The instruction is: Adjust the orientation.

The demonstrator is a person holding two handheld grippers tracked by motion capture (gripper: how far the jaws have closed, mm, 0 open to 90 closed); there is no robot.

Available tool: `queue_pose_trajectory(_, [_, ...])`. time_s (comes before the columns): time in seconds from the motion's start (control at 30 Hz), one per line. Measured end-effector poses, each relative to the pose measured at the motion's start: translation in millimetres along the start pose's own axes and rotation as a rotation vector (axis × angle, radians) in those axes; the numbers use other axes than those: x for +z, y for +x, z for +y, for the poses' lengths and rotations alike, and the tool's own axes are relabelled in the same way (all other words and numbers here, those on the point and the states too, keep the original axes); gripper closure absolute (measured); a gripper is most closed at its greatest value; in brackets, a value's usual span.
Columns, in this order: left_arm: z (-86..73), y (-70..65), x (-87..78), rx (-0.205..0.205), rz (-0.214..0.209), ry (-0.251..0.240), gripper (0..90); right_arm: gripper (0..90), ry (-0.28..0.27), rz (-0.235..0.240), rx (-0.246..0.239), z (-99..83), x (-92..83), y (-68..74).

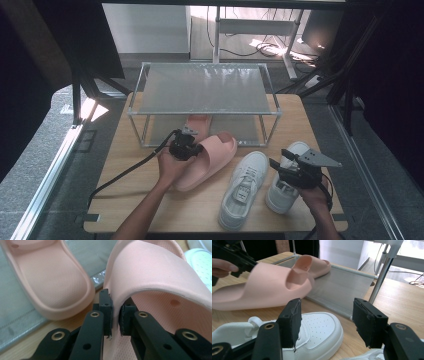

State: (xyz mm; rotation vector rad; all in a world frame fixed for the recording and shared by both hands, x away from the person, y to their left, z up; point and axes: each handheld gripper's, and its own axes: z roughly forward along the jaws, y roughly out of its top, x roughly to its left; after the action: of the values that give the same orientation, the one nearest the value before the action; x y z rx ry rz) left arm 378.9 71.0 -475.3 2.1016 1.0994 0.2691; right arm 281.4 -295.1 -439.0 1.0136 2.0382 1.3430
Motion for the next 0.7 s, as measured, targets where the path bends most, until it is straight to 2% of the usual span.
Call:
queue_pose_trajectory(0.3, [13.2, -5.0, 17.1, -0.027, 0.026, -0.024, 83.4, 41.4, 0.003, 0.003, 0.001, -0.8, 1.5, -0.1])
queue_pose_trajectory(0.33, [14.0, -6.2, 19.6, -0.044, 0.025, -0.029, 83.3, 41.5, 0.004, 0.003, 0.001, -1.0, 1.8, 0.0])
queue_pose_trajectory(0.4, [15.6, -7.0, 25.1, -0.050, 0.028, -0.029, 83.2, 41.4, 0.005, 0.005, -0.001, -1.2, 2.2, 0.2])
queue_pose_trajectory(0.53, [17.4, -9.1, 36.4, -0.058, 0.047, -0.025, 83.1, 41.4, 0.005, 0.004, 0.001, -1.3, 1.8, -0.2])
queue_pose_trajectory(0.6, [18.5, -9.1, 41.1, -0.050, 0.052, -0.024, 83.1, 41.4, 0.005, 0.003, 0.001, -1.4, 1.5, -0.7])
queue_pose_trajectory(0.7, [19.4, -8.6, 46.1, -0.064, 0.051, -0.032, 83.0, 41.4, 0.004, 0.002, 0.001, -1.5, 1.2, -0.8])
